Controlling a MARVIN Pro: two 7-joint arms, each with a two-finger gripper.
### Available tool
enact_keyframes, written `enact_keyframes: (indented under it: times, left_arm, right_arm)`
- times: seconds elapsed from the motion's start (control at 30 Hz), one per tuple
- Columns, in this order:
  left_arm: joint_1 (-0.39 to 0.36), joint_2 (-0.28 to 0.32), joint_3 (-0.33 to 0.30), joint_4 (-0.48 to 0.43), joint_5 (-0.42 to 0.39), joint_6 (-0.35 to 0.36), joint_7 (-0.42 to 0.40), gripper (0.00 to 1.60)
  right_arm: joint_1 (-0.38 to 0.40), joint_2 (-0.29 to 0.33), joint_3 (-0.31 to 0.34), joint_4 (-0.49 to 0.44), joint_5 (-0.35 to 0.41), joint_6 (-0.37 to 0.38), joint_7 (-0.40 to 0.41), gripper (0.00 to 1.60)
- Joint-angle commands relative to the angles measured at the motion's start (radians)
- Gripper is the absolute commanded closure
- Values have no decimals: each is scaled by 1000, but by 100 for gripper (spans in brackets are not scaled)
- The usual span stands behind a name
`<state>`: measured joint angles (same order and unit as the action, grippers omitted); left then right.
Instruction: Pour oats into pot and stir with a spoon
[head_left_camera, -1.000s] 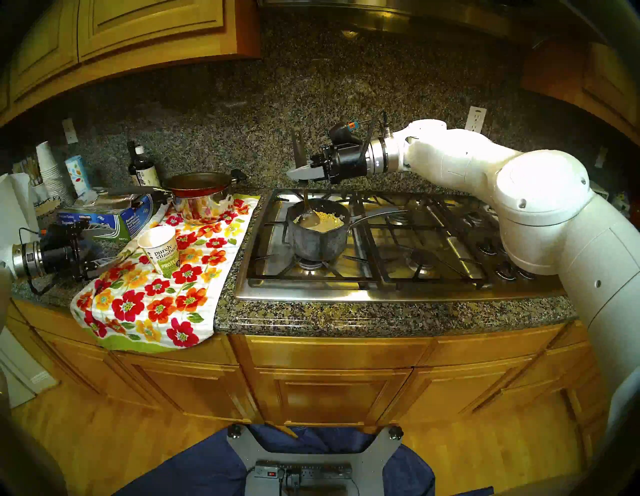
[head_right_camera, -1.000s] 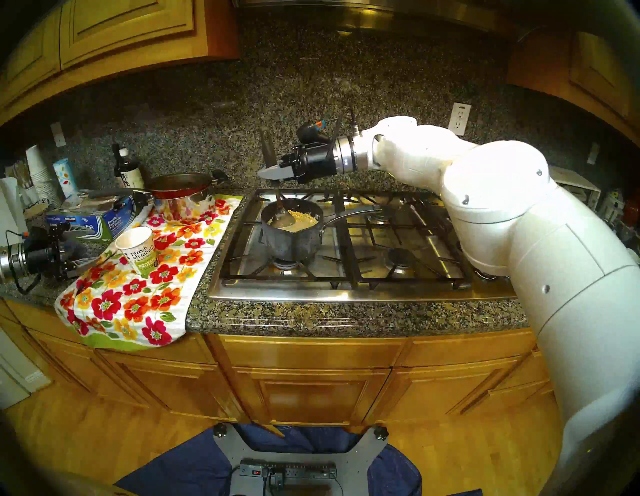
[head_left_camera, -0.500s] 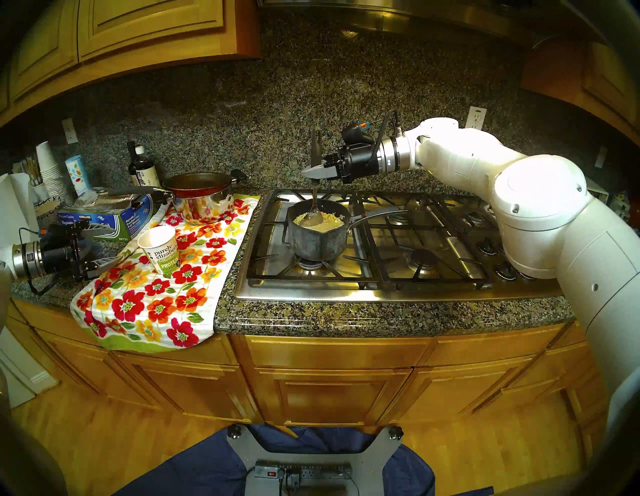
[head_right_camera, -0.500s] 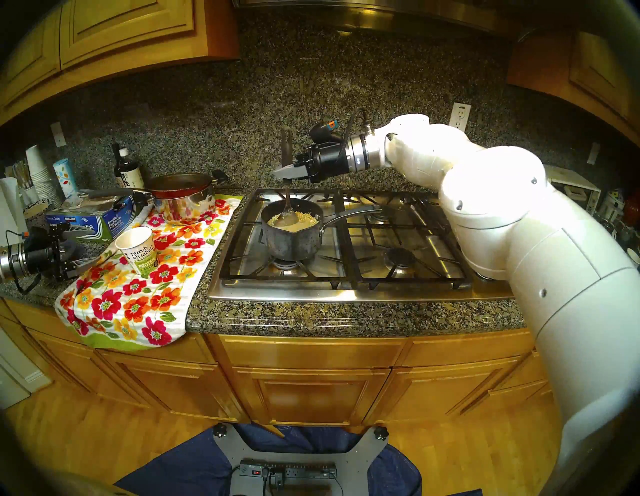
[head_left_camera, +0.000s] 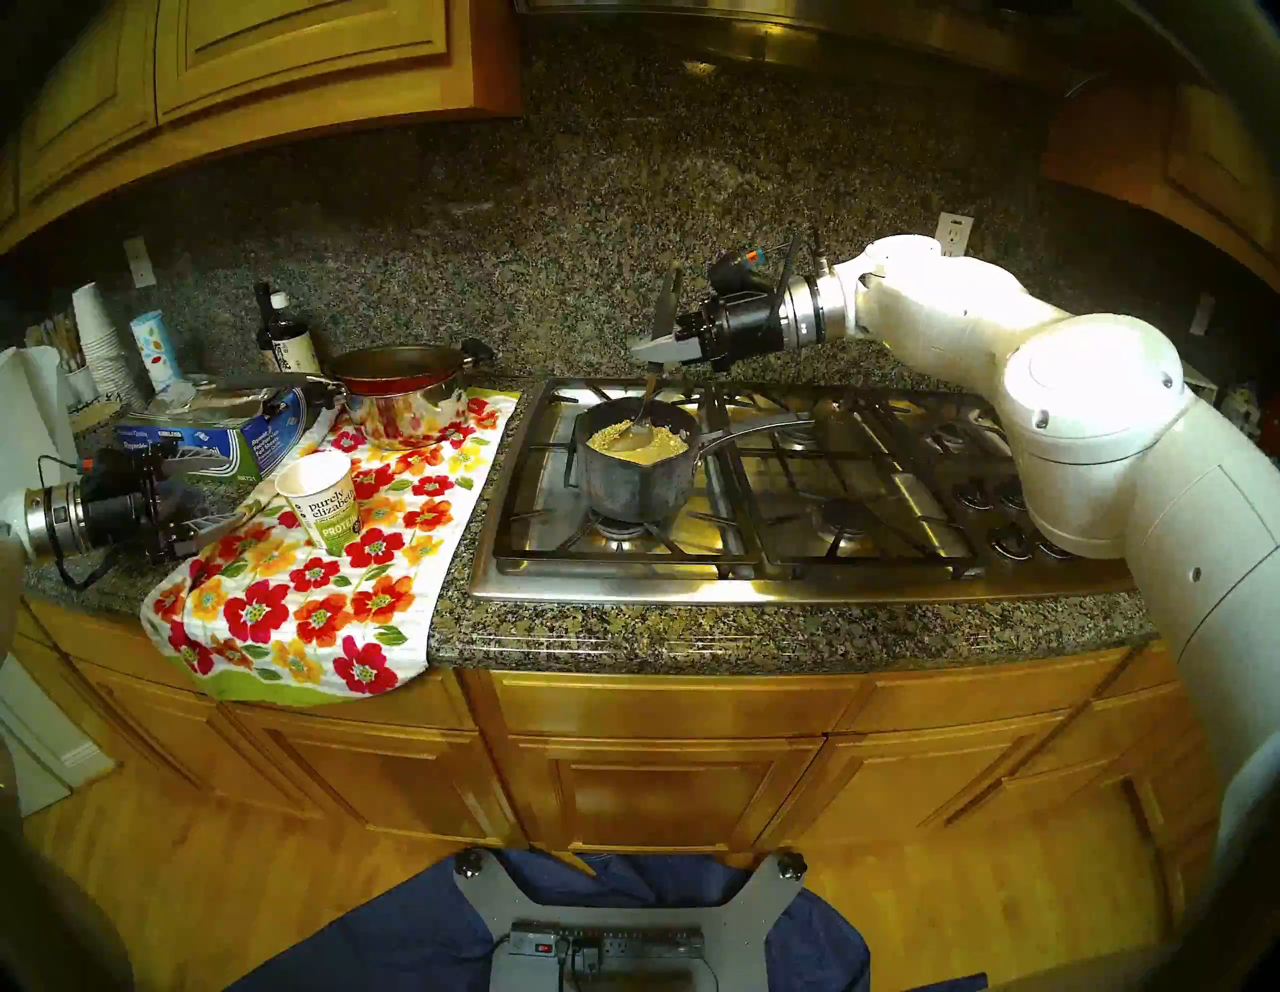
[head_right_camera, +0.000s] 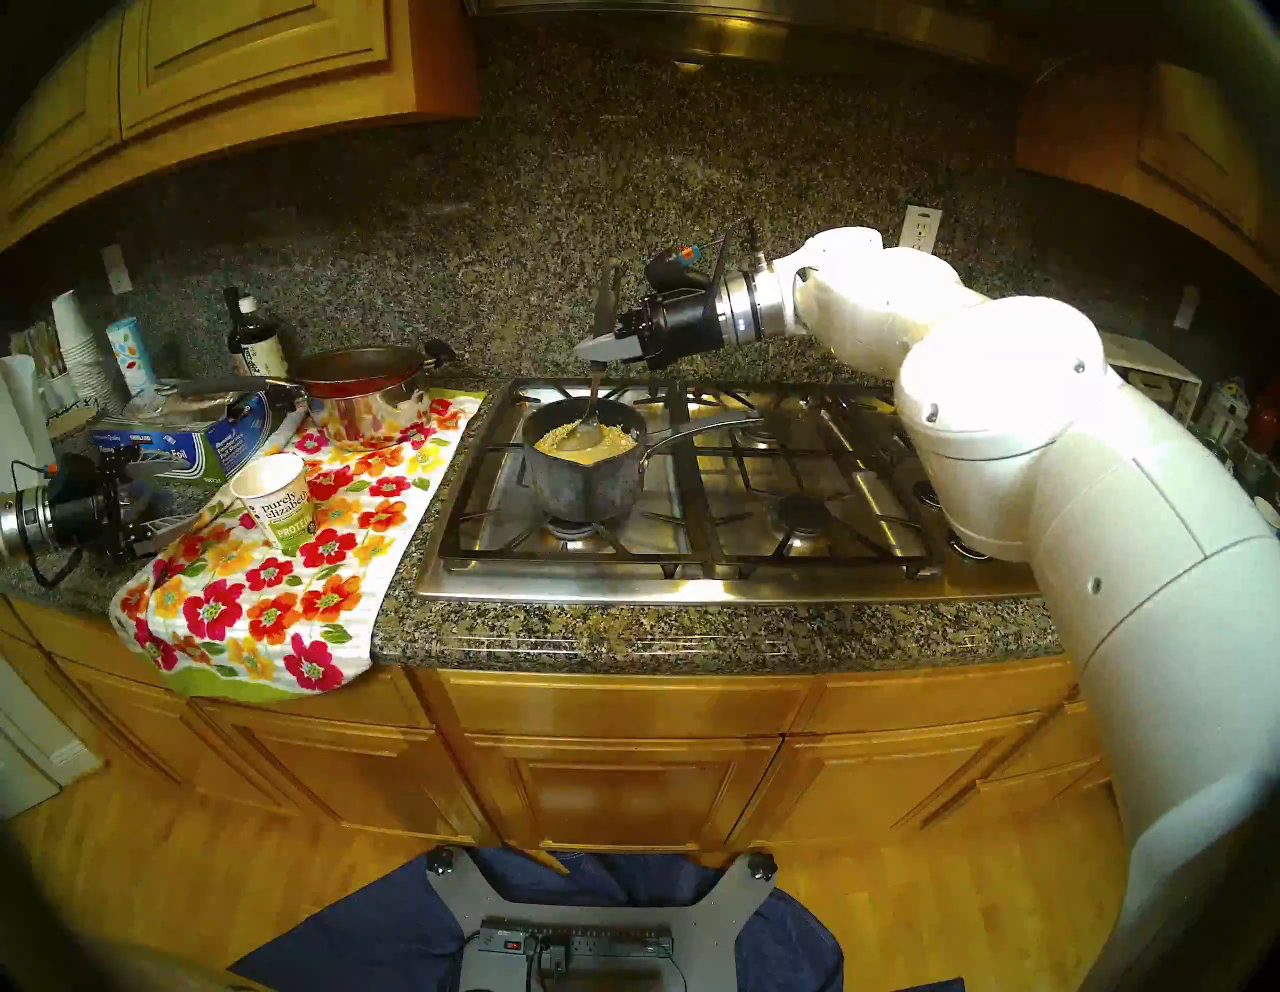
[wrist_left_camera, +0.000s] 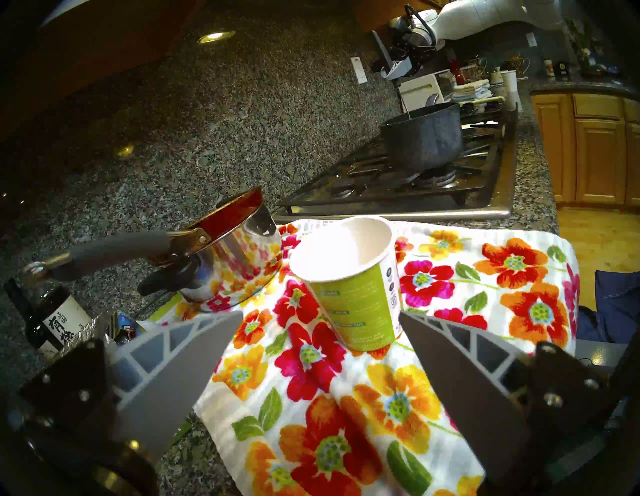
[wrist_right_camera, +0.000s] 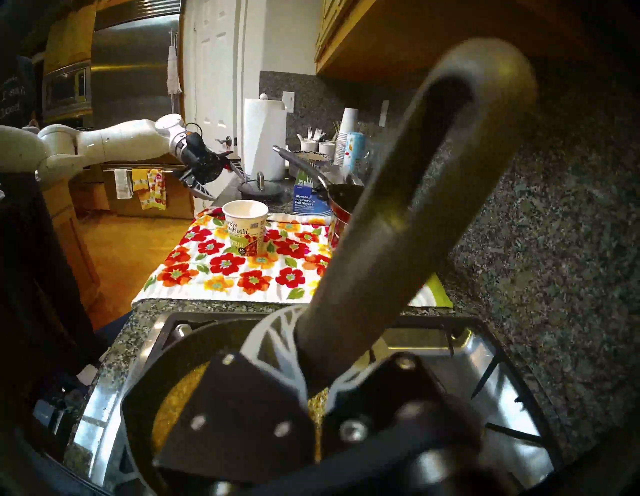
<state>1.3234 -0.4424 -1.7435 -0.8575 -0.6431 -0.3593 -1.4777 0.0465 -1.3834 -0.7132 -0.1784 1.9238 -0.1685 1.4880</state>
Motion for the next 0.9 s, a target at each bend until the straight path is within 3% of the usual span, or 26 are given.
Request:
enact_keyframes:
  times: [0.0,0.87]
  left_arm:
    - [-22,22,-17,-9,-20,0,-6,0]
    - [-19,21,-17,-12,-15,-1,-6,0]
  right_arm:
    - [44,61,-6,-25,-11,-7,-4,160]
    - [169,222,-29,-218,-62,-24,-4,160]
